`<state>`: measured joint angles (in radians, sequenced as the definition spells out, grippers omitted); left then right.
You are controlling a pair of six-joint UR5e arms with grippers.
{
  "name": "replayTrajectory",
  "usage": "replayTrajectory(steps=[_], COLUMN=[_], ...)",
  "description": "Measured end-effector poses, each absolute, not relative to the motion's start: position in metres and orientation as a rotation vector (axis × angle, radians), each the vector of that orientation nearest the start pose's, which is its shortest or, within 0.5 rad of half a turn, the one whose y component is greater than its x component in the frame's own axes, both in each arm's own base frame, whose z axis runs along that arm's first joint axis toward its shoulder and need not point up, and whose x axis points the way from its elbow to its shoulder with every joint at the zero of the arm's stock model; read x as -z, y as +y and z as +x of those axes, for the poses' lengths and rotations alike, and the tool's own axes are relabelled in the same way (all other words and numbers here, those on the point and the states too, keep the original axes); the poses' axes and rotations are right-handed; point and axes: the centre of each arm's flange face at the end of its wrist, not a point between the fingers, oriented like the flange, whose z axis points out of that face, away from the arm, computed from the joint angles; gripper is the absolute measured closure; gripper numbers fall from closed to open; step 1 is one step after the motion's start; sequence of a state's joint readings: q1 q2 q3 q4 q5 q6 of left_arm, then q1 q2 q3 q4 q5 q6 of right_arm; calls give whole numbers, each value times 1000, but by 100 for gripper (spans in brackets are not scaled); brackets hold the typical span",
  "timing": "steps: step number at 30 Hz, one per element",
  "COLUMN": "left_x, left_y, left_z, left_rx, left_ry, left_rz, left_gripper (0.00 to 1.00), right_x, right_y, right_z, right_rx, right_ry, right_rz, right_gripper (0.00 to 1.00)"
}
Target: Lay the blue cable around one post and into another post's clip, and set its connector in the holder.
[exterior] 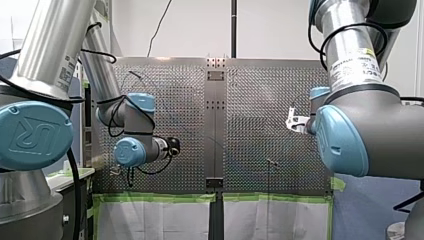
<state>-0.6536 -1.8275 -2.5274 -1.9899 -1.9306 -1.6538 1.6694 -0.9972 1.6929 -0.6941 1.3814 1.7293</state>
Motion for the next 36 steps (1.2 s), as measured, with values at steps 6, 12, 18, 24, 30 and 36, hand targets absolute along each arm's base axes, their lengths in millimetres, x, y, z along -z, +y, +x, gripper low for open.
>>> replayTrajectory(steps=[6, 12, 18, 24, 30, 36], left_x=[-102, -103, -102, -101, -101, -101], left_y=[-282, -283, -281, -279, -278, -278], left_z=[207, 209, 209, 209, 210, 210], left_rx=[267, 258, 247, 227, 221, 220], left_ry=[1629, 1635, 1643, 1655, 1658, 1660], left_rz=[191, 194, 192, 196, 196, 197], left_gripper=[0, 0, 0, 0, 0, 0], right_x=[-195, -220, -237, -240, -247, -268], right_y=[-606, -602, -599, -600, -599, -596], right_z=[223, 224, 222, 220, 216, 211], right_rx=[-1548, -1547, -1546, -1542, -1538, -1542], right_ry=[-1146, -1122, -1113, -1114, -1114, -1105], right_rz=[1351, 1323, 1307, 1303, 1295, 1273], right_gripper=[95, 95, 95, 95, 95, 95])
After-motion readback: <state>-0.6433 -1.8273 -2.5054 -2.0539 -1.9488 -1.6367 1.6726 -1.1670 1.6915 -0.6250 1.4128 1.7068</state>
